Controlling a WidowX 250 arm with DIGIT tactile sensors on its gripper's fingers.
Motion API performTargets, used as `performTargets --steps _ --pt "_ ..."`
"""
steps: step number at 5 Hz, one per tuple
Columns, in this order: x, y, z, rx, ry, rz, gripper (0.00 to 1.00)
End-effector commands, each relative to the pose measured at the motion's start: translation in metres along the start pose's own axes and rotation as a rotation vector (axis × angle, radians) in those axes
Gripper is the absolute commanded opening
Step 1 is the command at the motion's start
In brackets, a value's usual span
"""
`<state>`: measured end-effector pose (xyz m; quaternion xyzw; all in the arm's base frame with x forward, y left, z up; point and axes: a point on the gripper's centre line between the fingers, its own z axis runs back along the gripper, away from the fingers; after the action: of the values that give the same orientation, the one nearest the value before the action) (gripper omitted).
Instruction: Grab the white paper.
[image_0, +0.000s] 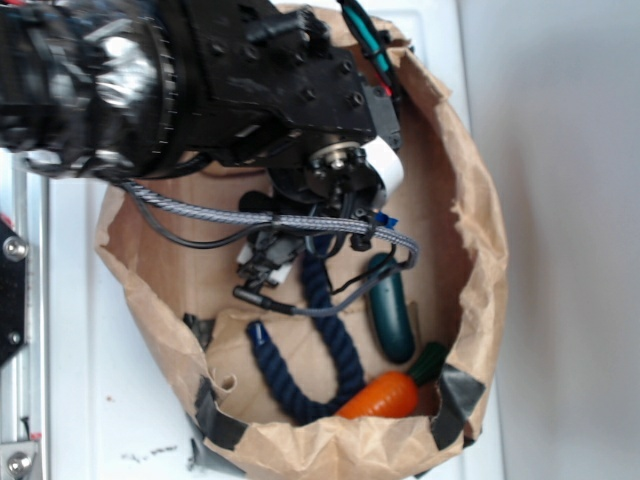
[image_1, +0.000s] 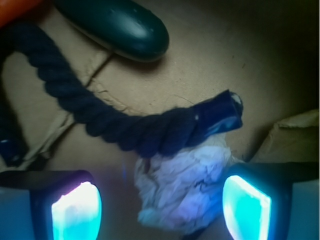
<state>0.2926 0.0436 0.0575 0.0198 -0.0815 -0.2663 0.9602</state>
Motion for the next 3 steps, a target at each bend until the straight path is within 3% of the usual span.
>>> performTargets --steps 1,2,3 --pt "0.0114 0.0010 -0.0157 0.058 0.049 -0.035 1.00" --pt "0.0142 0.0023 -0.0136 0.067 0.051 -0.025 0.00" --pt "0.0148 0.0025 -0.0088 0.112 0.036 -0.033 0.00"
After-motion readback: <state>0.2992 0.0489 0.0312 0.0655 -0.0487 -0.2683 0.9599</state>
